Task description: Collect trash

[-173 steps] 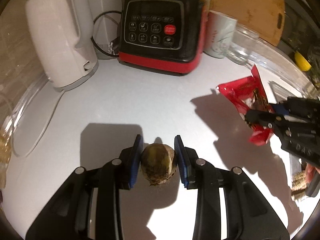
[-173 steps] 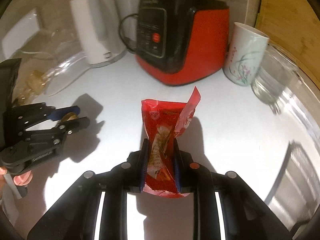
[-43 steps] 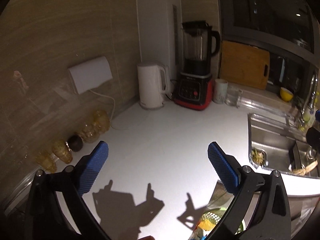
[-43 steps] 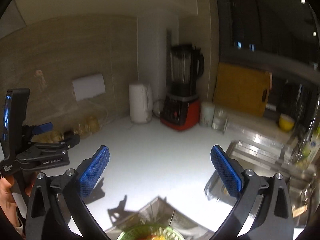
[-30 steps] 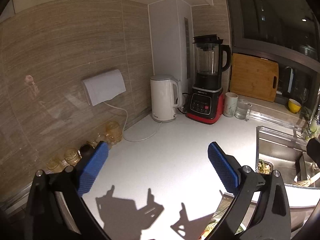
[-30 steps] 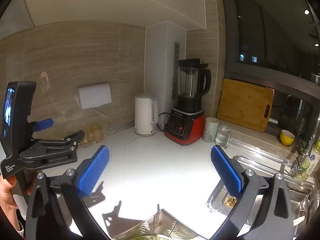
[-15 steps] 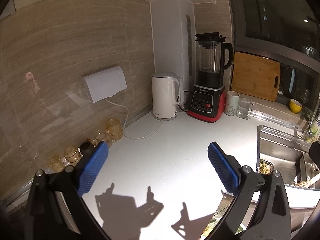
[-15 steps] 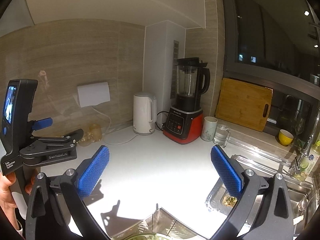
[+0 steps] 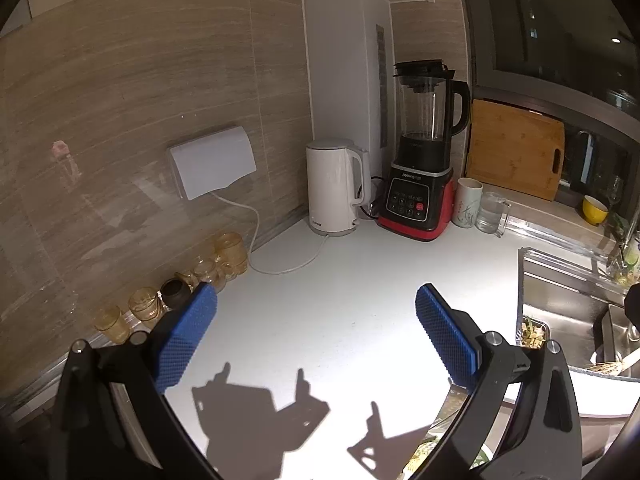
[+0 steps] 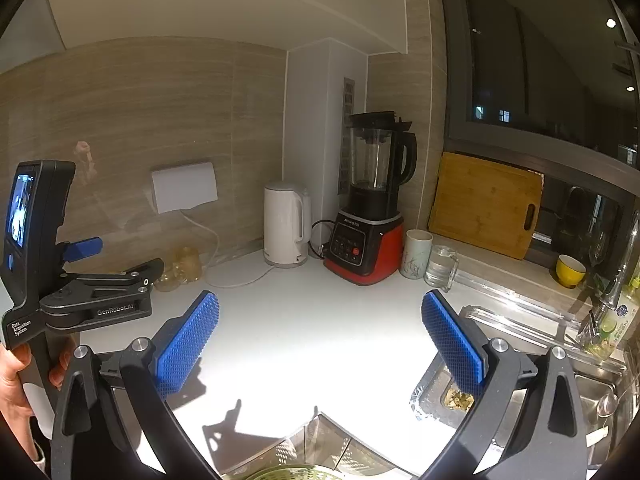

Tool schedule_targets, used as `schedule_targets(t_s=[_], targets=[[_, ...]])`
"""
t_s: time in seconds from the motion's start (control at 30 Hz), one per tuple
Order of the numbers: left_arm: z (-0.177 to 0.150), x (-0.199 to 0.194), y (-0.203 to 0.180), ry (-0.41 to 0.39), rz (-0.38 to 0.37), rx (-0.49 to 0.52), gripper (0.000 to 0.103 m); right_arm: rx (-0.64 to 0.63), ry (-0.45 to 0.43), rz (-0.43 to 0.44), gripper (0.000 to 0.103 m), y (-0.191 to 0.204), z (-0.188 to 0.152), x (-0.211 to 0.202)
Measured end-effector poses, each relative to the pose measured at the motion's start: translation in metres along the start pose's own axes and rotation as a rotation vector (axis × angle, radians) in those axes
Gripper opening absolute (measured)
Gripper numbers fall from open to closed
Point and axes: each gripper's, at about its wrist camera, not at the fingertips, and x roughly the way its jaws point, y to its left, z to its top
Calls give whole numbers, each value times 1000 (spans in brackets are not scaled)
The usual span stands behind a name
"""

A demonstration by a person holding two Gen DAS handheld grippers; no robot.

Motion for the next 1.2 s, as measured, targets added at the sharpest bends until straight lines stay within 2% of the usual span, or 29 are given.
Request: schedule_targets(t_s=[0.93, 1.2], targets=[[-2, 3, -1, 7, 4, -4, 95, -12, 13, -7, 101, 4, -3, 2], [-3, 5, -1, 9, -23, -7, 95, -14, 21, -8, 101, 2, -5, 4]])
